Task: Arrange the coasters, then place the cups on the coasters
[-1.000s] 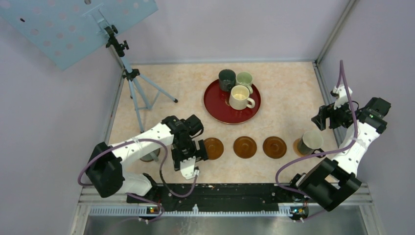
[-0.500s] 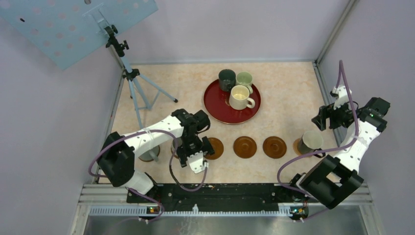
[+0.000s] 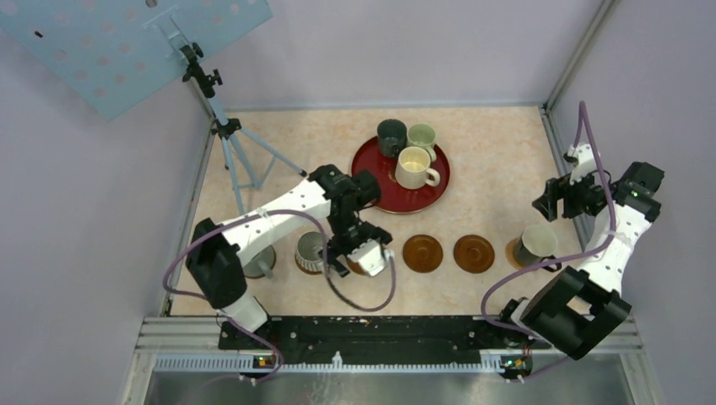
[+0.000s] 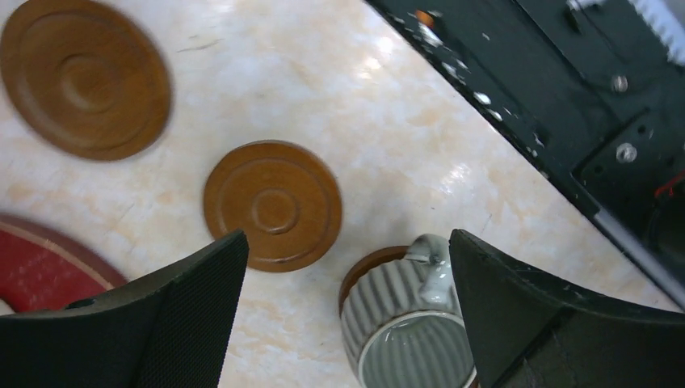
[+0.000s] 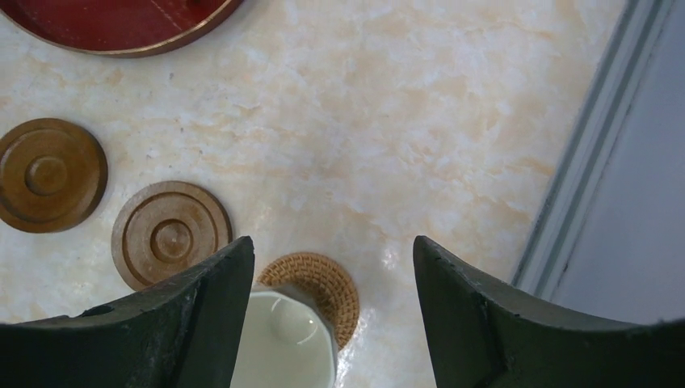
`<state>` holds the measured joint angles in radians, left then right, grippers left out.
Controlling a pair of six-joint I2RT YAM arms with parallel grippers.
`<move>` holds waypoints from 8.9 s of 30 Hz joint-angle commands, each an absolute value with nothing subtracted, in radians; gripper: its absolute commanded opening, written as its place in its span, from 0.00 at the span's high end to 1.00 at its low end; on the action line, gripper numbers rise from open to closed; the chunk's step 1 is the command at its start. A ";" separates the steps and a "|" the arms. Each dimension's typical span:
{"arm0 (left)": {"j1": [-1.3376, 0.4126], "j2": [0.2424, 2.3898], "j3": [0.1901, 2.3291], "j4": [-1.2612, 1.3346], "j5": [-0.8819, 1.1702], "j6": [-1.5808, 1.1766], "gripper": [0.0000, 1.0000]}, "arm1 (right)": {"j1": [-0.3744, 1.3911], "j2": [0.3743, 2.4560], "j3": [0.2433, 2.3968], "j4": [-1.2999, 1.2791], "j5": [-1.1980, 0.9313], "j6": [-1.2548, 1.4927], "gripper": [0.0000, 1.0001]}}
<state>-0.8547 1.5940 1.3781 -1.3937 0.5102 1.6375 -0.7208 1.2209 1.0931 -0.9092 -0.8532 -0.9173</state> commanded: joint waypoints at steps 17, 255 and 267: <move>-0.481 1.775 1.946 -0.999 0.667 0.410 0.01 | -0.011 1.456 1.262 -0.569 -0.477 -0.494 0.33; -0.167 1.539 1.737 -0.887 0.608 0.340 0.01 | 0.214 2.069 1.704 -0.381 -0.325 -0.176 0.51; -0.166 1.525 1.696 -0.852 0.611 0.343 0.01 | 0.228 2.120 1.707 -0.335 -0.285 -0.192 0.62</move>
<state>-0.1719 1.5658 1.6978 -0.9031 0.6041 0.3431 0.2199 2.1090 1.6592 -0.3847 -0.3054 -0.1818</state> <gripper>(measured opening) 0.987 0.408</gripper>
